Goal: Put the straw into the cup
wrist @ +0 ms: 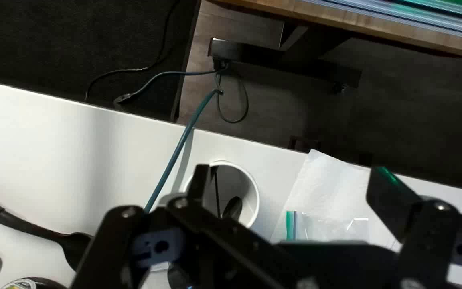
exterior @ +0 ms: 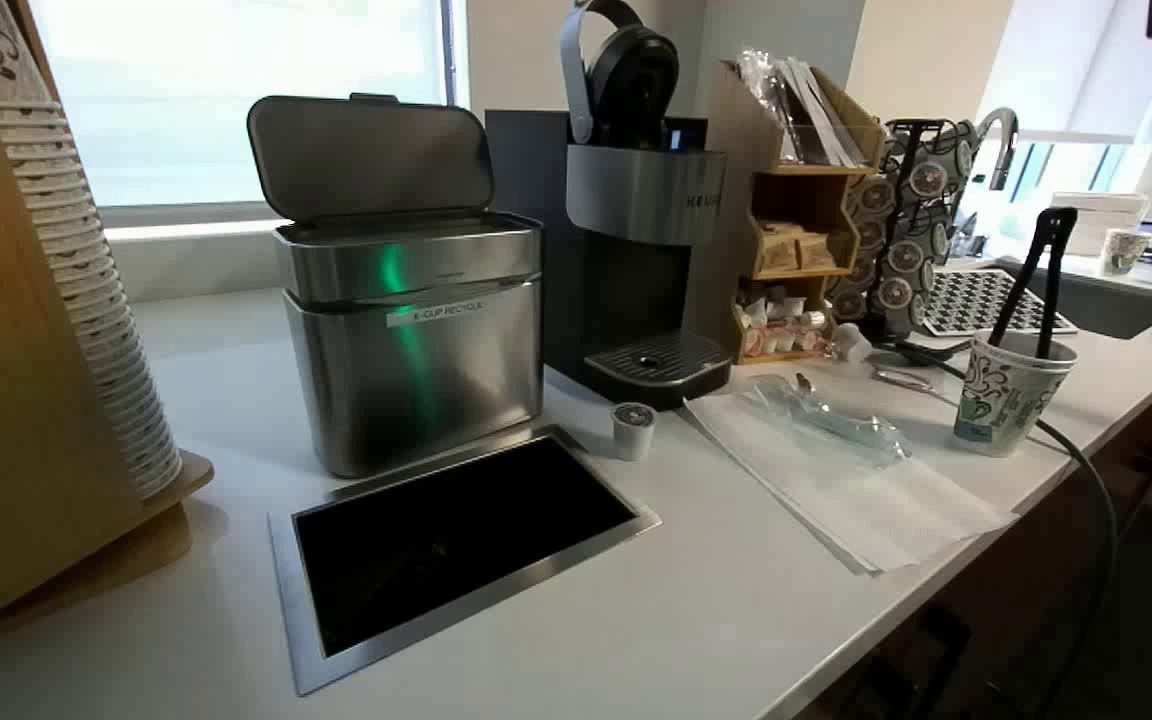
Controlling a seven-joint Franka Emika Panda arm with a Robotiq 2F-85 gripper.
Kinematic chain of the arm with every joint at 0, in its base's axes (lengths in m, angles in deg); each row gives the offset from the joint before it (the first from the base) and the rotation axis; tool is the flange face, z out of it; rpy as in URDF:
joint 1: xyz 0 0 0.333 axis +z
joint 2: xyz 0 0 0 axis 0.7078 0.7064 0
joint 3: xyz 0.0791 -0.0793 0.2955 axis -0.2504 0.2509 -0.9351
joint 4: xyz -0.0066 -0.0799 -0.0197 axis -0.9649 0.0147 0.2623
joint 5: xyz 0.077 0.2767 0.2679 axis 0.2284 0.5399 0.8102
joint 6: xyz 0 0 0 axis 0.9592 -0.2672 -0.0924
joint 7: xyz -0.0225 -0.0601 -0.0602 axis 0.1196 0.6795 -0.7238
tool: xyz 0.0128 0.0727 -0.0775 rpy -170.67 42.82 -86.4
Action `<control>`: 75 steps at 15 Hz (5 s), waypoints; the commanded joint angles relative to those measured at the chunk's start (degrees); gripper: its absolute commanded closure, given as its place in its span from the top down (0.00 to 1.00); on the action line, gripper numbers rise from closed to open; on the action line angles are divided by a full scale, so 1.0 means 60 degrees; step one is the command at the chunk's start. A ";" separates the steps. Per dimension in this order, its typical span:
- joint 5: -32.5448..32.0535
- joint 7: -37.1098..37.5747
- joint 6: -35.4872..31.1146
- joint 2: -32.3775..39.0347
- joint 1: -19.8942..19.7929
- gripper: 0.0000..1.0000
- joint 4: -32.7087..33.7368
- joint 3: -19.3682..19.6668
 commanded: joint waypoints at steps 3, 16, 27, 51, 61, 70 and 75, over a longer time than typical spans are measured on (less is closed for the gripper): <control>0.0014 -0.0013 0.0018 0.0010 -0.0037 1.00 0.0019 -0.0033; -0.0544 0.4277 -0.5878 0.2893 -0.0004 1.00 0.3239 -0.1510; -0.1332 0.6867 -0.6831 0.3964 -0.0044 1.00 0.4289 -0.1410; -0.0466 0.9545 -0.7143 0.6643 -0.0037 0.35 0.6512 -0.0545; -0.0586 0.9503 -0.7065 0.6646 0.0150 0.00 0.6800 -0.0503; -0.1036 0.8758 -0.7129 0.5120 0.0303 0.00 0.6247 -0.0547; -0.2013 0.8306 -0.7098 0.3797 0.0258 0.00 0.5954 -0.0589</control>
